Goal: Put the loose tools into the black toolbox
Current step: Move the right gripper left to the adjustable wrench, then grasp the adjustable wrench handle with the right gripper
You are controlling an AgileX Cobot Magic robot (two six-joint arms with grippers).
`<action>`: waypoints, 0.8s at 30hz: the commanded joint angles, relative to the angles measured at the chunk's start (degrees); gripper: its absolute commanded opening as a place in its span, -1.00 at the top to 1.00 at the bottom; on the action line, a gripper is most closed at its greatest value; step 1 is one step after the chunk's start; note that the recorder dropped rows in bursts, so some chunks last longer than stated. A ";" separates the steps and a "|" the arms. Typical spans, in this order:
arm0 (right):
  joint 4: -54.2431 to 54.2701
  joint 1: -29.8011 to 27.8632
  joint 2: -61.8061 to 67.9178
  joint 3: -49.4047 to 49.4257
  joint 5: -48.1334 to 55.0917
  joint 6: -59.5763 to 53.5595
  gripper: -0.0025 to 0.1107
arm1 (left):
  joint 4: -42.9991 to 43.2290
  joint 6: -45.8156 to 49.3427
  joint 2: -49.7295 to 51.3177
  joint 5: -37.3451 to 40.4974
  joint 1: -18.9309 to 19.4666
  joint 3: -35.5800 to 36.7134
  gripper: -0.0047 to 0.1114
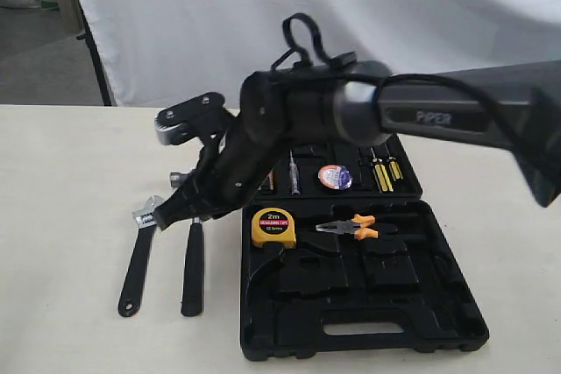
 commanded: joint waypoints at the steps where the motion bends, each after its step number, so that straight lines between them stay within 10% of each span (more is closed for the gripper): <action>1: -1.66 3.49 3.70 -5.52 0.94 1.37 0.96 | 0.25 -0.27 -0.18 -0.41 1.45 -0.15 0.91; 5: -3.04 5.25 7.06 -10.58 1.38 2.43 0.86 | 0.25 -0.27 -0.18 -0.41 1.45 -0.15 0.91; 10: -2.34 6.27 11.71 -15.78 0.40 3.61 -0.09 | 0.25 -0.27 -0.18 -0.41 1.45 -0.15 0.91; 24: -7.08 6.56 22.95 -27.52 3.18 10.72 -0.15 | 0.25 -0.27 -0.18 -0.41 1.45 -0.15 0.91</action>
